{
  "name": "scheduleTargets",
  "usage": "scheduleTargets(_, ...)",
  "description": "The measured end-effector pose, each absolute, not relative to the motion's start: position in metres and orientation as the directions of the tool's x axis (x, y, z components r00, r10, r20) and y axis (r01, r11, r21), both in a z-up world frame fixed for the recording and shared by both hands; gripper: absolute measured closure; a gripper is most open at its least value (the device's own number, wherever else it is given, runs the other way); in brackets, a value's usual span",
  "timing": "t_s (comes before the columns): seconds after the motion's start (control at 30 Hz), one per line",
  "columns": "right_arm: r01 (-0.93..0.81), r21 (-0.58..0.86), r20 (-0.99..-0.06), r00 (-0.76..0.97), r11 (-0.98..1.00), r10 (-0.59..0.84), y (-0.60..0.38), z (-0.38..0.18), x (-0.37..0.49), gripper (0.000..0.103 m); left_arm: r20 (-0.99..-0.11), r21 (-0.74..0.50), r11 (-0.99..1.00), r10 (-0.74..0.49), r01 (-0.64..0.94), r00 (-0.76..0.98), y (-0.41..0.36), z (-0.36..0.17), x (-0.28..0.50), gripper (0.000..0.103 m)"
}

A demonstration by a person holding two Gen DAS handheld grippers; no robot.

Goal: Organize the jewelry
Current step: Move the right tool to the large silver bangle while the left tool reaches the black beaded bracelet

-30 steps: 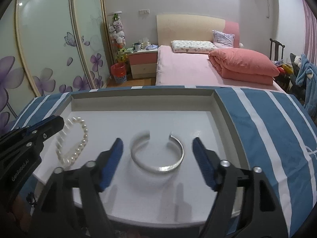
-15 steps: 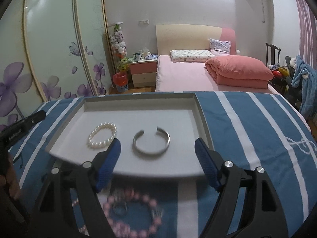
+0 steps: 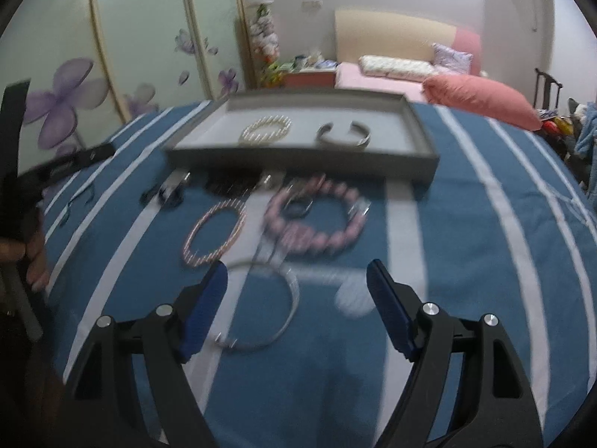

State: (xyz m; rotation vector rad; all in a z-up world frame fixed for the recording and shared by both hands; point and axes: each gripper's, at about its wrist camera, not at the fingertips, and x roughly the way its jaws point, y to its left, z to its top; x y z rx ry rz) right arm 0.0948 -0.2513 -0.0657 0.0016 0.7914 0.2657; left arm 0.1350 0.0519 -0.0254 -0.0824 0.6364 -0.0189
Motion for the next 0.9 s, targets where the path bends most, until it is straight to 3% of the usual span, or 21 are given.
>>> scheduleTargets(0.13, -0.271, 0.087, -0.725, 0.642, 0.959, 0.248, -0.233, -0.076, 0.081, 0.024, -0.596, -0.08, 0.997, -0.046, -0.002, 0.802, 0.05, -0.028, 0.128, 0.089)
scheduleTargets(0.23, -0.279, 0.052, -0.752, 0.621, 0.959, 0.222, -0.222, -0.084, 0.08, 0.021, -0.588, -0.073, 0.997, -0.036, -0.008, 0.808, 0.051, -0.027, 0.122, 0.07)
scheduleTargets(0.27, -0.281, 0.038, -0.762, 0.613, 0.959, 0.21, -0.218, -0.086, 0.081, 0.021, -0.584, -0.069, 0.998, -0.032, -0.011, 0.811, 0.049, -0.027, 0.119, 0.068)
scheduleTargets(0.47, -0.261, 0.016, -0.785, 0.595, 0.965, 0.174, -0.215, -0.091, 0.092, 0.021, -0.59, -0.056, 0.998, -0.03, -0.004, 0.807, 0.044, -0.027, 0.117, 0.068)
scheduleTargets(0.57, -0.261, 0.003, -0.777, 0.608, 0.965, 0.167, -0.216, -0.09, 0.094, 0.032, -0.597, -0.046, 0.999, -0.032, 0.006, 0.802, 0.04, -0.029, 0.118, 0.066)
scheduleTargets(0.9, -0.122, 0.011, -0.779, 0.621, 0.992, 0.086, -0.265, -0.089, 0.109, 0.032, -0.661, 0.031, 0.994, -0.055, 0.1, 0.748, 0.016, -0.048, 0.133, 0.058)
